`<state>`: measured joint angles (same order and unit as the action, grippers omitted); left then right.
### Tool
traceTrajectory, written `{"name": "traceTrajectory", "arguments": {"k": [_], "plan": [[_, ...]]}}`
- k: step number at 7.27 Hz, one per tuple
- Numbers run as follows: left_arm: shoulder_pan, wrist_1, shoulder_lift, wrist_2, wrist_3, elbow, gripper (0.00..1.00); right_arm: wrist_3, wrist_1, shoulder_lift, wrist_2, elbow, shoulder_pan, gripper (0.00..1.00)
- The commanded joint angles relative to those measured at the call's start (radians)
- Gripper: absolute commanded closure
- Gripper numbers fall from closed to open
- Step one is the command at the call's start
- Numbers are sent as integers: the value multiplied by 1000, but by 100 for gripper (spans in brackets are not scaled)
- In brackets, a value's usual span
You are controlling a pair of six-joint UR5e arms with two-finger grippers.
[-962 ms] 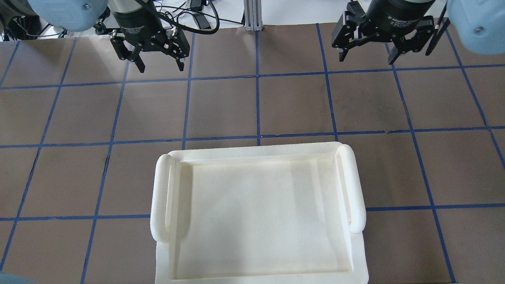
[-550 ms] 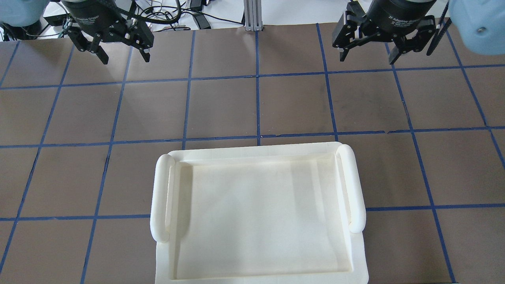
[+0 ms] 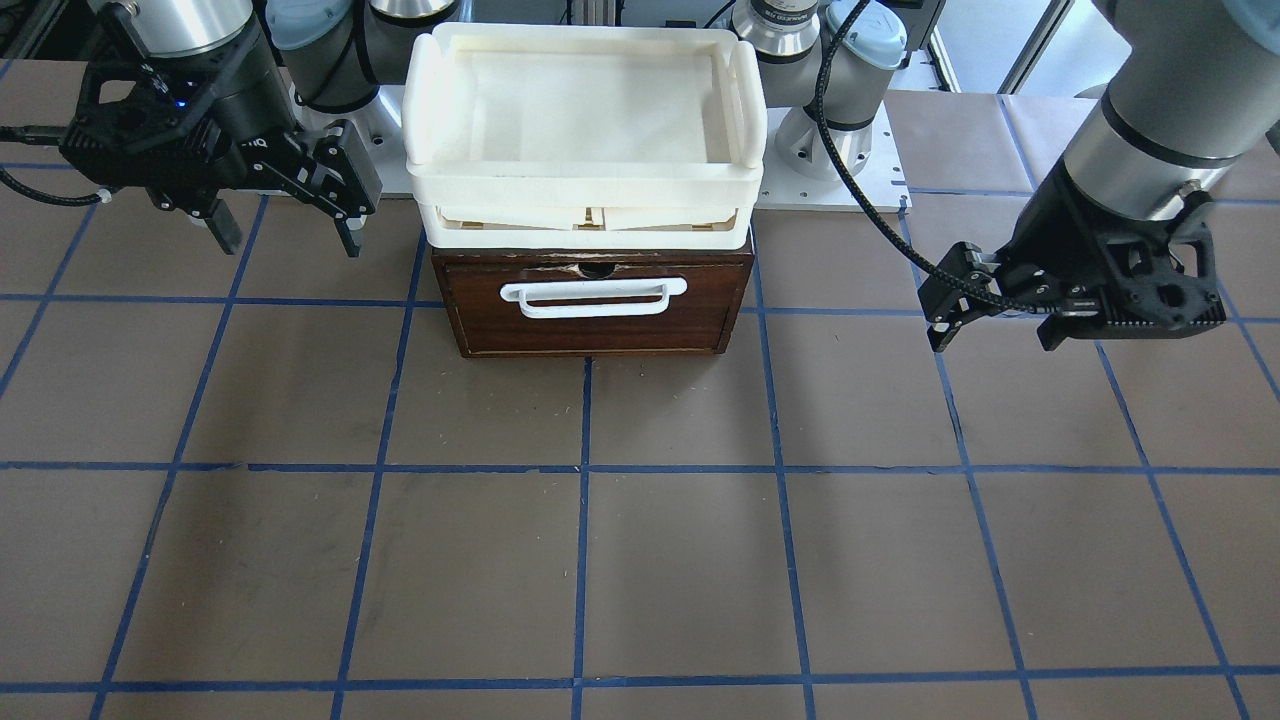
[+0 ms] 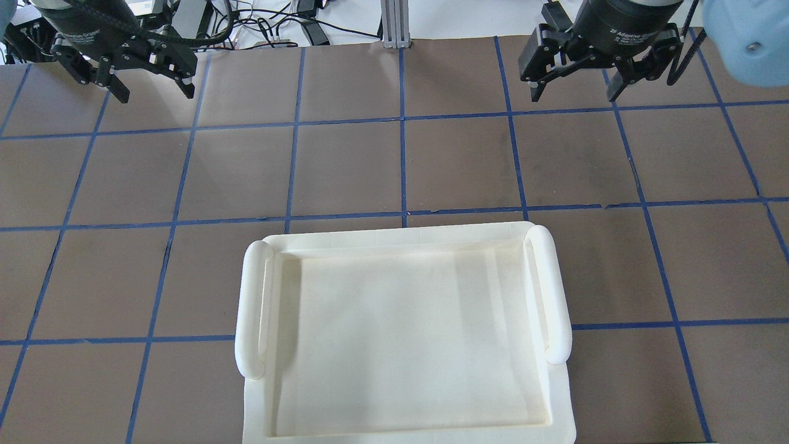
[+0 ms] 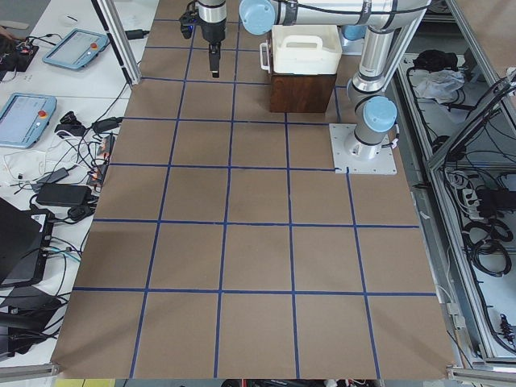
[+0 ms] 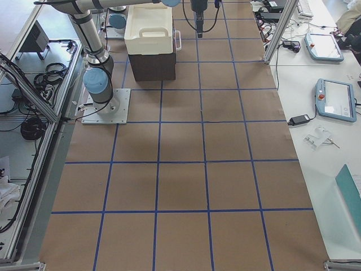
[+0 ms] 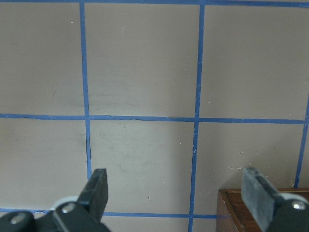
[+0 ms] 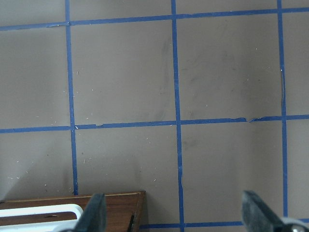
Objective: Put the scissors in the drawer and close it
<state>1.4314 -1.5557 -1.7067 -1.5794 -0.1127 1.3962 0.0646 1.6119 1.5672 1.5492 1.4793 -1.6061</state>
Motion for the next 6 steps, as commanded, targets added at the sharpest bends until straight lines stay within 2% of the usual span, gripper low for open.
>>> {"name": "traceTrajectory", "arguments": {"k": [1, 6], "plan": [[-3, 66, 39, -1, -5, 62, 0, -5, -1, -1, 0, 2, 0, 0], [7, 80, 29, -1, 11, 75, 0, -5, -24, 5, 12, 3, -3, 0]]}}
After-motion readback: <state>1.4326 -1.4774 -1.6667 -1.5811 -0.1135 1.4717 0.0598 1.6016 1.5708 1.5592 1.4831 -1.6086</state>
